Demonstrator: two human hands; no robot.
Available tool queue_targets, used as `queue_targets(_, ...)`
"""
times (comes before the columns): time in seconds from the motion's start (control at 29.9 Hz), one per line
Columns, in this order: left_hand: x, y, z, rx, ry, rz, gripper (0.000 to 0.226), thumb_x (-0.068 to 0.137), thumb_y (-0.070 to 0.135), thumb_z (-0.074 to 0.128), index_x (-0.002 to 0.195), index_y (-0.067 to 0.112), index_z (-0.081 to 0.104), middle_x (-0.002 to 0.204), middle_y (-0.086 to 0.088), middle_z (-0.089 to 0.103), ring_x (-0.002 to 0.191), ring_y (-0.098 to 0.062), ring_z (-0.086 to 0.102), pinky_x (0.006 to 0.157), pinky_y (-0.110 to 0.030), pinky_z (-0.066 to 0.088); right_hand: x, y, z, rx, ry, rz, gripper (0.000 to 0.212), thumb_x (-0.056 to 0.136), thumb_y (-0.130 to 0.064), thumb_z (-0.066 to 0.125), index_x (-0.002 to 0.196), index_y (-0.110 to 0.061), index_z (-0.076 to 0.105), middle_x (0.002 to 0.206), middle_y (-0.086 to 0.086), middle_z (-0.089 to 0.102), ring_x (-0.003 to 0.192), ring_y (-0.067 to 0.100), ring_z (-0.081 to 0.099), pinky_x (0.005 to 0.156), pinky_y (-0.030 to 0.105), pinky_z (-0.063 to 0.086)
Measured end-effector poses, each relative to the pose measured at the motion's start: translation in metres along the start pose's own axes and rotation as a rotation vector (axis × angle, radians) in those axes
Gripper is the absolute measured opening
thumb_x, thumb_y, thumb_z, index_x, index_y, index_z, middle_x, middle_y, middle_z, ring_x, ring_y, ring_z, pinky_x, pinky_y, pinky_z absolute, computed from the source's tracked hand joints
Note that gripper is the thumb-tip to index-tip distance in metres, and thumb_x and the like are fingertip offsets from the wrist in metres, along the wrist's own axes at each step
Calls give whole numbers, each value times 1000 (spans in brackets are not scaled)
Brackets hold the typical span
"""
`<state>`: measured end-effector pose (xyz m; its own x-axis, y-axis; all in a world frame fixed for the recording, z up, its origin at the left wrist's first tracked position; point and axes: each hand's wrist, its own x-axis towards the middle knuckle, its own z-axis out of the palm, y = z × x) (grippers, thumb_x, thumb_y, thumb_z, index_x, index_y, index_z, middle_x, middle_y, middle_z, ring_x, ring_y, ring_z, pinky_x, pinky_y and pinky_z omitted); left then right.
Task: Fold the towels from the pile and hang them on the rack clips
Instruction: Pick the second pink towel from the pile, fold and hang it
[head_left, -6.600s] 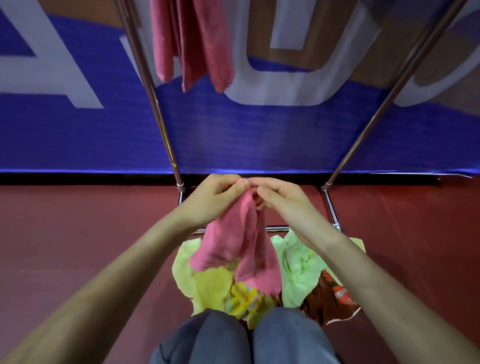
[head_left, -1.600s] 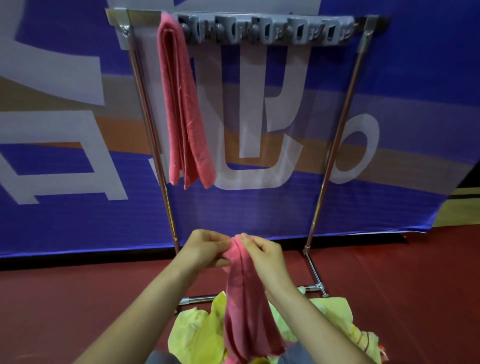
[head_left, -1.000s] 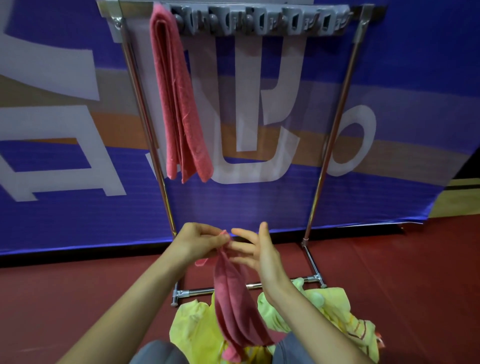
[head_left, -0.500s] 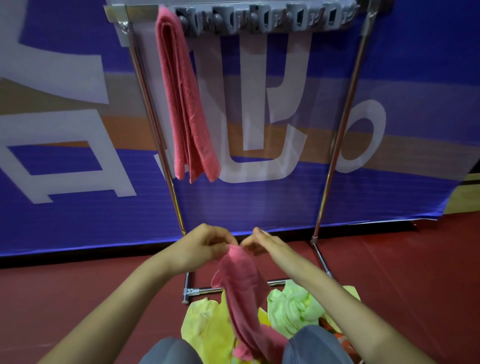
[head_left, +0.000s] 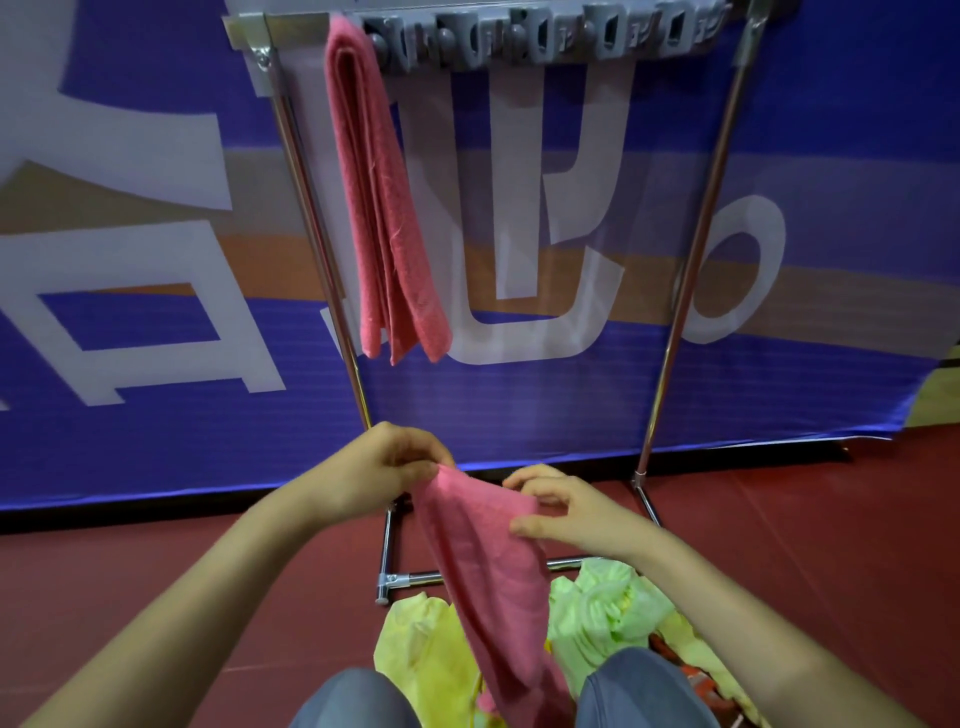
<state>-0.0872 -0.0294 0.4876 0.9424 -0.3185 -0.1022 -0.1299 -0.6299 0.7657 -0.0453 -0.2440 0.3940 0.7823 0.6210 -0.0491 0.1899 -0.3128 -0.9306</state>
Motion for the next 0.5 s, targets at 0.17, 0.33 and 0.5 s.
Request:
queue_targets(0.17, -1, -5, -5, 60, 23, -17, 26, 88, 2, 50, 78, 20, 65, 77, 3, 67, 72, -5, 61, 77, -30, 51, -6, 6, -11, -139, 2, 18, 5, 79, -11, 67, 74, -12, 66, 110, -5, 50, 96, -10, 51, 84, -2, 31)
queue_targets(0.33, -3, -9, -13, 217, 65, -8, 25, 89, 4, 49, 78, 23, 62, 77, 13, 62, 71, 8, 57, 68, -8, 43, -12, 10, -38, -445, 79, -24, 33, 77, -26, 70, 57, -37, 46, 111, -6, 43, 106, 9, 45, 93, 18, 31)
queue_targets(0.5, -4, -8, -18, 311, 193, 34, 20, 90, 7, 48, 81, 20, 61, 81, 2, 66, 75, -4, 61, 73, -19, 48, -16, -31, -63, -467, 238, -156, 11, 79, -21, 68, 76, -11, 68, 102, -7, 58, 99, 6, 56, 91, 20, 40)
